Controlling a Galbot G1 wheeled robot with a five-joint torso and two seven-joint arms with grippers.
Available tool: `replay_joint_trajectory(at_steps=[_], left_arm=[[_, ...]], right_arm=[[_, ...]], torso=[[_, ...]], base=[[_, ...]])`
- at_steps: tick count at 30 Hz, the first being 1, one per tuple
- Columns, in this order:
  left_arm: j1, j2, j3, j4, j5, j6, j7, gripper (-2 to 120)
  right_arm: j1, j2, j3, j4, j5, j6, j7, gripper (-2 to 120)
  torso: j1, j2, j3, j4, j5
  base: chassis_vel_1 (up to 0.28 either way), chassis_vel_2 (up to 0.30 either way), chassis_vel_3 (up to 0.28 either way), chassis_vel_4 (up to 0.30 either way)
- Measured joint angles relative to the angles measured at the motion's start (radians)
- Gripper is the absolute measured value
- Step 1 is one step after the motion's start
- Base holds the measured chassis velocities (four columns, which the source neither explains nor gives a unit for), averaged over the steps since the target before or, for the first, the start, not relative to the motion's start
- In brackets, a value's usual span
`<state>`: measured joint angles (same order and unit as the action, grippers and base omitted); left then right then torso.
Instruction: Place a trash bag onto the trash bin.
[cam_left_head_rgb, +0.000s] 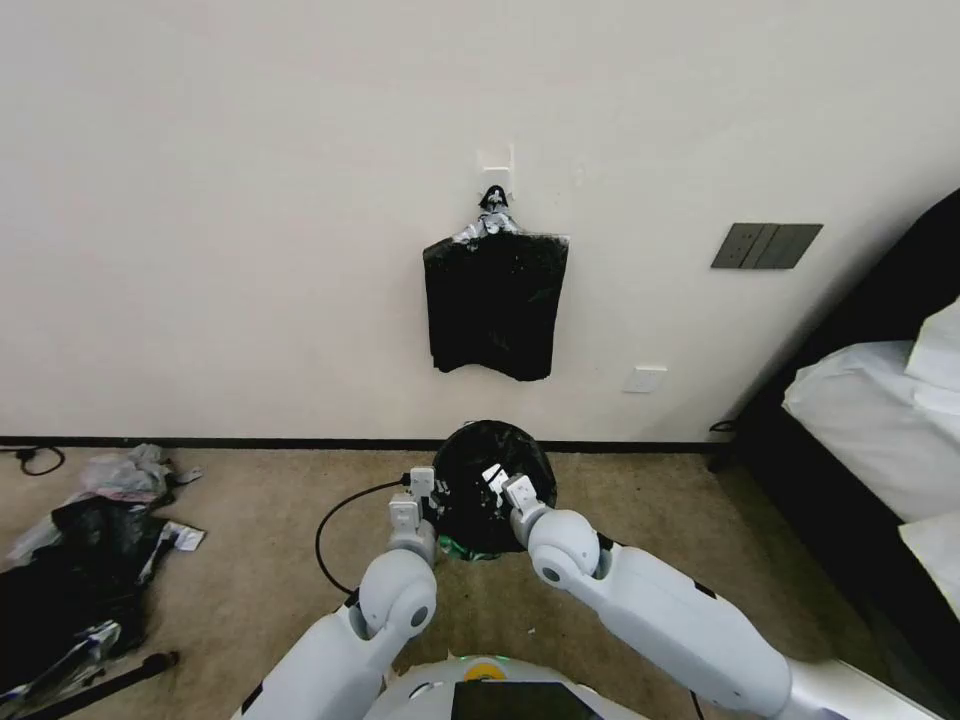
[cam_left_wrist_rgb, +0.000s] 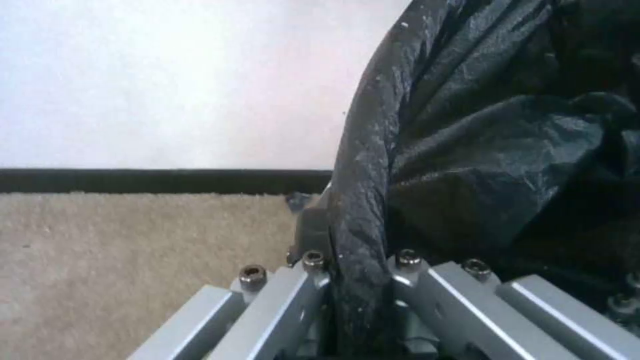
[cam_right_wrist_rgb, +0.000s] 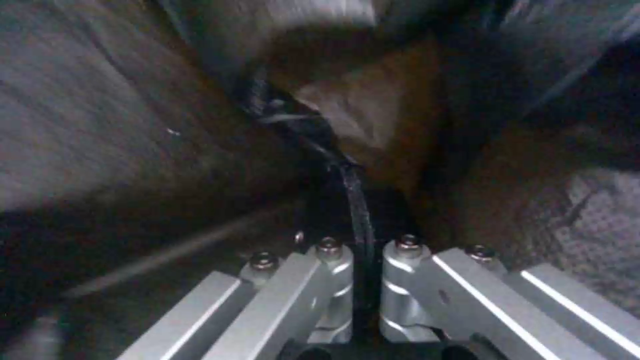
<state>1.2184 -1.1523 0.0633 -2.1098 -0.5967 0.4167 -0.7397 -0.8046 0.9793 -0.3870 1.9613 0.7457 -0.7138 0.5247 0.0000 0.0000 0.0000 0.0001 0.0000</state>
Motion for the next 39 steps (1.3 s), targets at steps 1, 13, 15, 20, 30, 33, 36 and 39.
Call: replay_joint_trajectory(at_steps=[1,13,15,20,30,33,36,39], left_arm=[[0.0,0.0,0.001,0.0,0.005,0.0,0.001,1],[0.003,-0.01,0.023,-0.006,0.054,-0.011,0.01,1],[0.007,-0.013,0.027,-0.008,0.063,-0.016,0.014,1],[0.013,-0.014,0.027,-0.018,0.069,-0.02,0.016,1],[0.034,-0.009,0.022,-0.047,0.082,-0.024,0.02,1],[0.039,-0.006,0.02,-0.059,0.082,-0.024,0.021,1],[0.045,-0.004,0.019,-0.065,0.082,-0.024,0.023,1],[0.049,-0.002,0.02,-0.07,0.081,-0.024,0.024,1]], right_arm=[[0.0,0.003,0.0,-0.007,0.0,0.0,0.001,0],[0.02,0.041,-0.026,-0.065,0.006,0.001,0.026,0],[0.029,0.054,-0.033,-0.081,0.007,0.001,0.029,0],[0.039,0.072,-0.037,-0.111,0.007,0.002,0.031,0],[0.054,0.105,-0.04,-0.174,0.007,0.003,0.031,0],[0.056,0.111,-0.04,-0.193,0.004,0.003,0.03,0],[0.057,0.117,-0.04,-0.204,0.002,0.004,0.029,0],[0.06,0.123,-0.039,-0.215,0.0,0.004,0.029,0]], torso=[[0.0,0.0,0.0,-0.0001,-0.0001],[0.0,0.0,0.0,-0.0001,0.0],[0.0,0.0,0.0,-0.0001,-0.0001],[0.0,0.0,0.0,0.0,0.0],[0.0,0.0,0.0,-0.0001,0.0],[0.0,0.0,0.0,-0.0001,0.0],[0.0,0.0,0.0,-0.0001,0.0],[0.0,0.0,0.0,-0.0001,0.0]], base=[[0.0,0.0,0.0,0.0],[0.0,0.0,0.0,0.0],[0.0,0.0,0.0,0.0],[0.0,0.0,0.0,0.0],[0.0,0.0,0.0,0.0],[0.0,0.0,0.0,0.0],[0.0,0.0,0.0,0.0],[0.0,0.0,0.0,0.0]])
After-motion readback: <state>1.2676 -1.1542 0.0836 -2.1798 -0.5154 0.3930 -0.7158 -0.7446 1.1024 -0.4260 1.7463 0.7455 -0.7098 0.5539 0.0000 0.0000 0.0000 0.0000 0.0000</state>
